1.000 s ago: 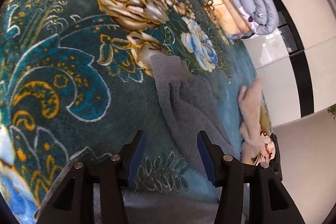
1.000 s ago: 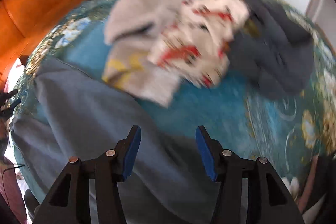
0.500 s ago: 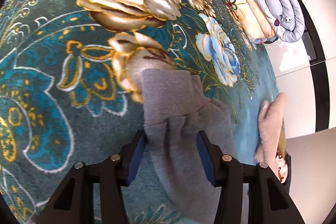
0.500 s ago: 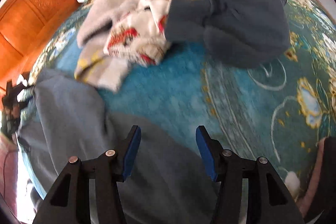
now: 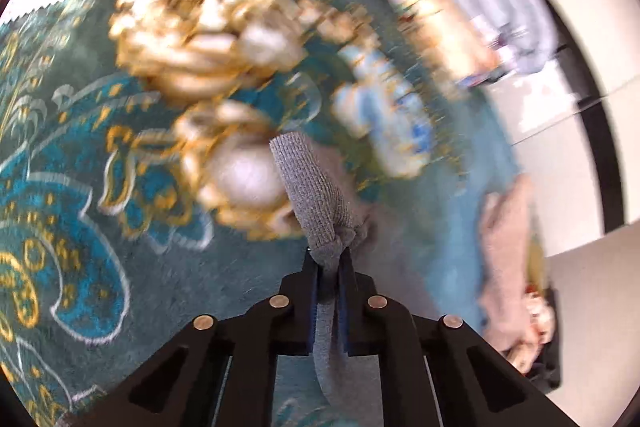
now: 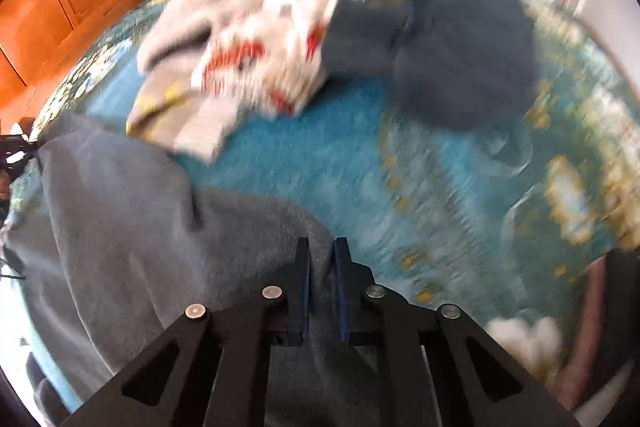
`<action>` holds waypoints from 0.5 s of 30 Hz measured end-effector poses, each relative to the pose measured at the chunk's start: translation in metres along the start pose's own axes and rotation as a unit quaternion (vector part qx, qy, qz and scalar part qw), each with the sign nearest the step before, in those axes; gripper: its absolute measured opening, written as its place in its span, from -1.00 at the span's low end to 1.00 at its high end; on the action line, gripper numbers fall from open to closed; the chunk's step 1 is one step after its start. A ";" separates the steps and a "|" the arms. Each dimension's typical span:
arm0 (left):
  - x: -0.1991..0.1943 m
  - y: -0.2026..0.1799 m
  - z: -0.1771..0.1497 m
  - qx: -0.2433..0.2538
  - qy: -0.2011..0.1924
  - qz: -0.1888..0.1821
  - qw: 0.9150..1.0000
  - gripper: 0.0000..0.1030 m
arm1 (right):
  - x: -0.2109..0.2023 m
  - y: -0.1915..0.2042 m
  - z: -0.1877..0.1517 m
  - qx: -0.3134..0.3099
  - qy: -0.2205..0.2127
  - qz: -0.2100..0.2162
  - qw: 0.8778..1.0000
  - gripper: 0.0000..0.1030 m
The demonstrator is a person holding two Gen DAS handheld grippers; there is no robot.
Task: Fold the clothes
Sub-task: 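Grasp the sleeve with the left tool and straighten it while the right tool holds the body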
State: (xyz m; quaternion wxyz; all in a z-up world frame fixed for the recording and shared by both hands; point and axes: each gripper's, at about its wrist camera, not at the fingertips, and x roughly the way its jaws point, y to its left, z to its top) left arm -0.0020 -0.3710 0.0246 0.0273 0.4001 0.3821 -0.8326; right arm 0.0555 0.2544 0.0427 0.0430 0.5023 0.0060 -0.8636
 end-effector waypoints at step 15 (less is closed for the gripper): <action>0.035 0.001 -0.008 0.058 0.067 0.061 0.994 -0.43 | 0.026 -0.024 0.041 0.092 -0.029 -0.099 0.990 -0.78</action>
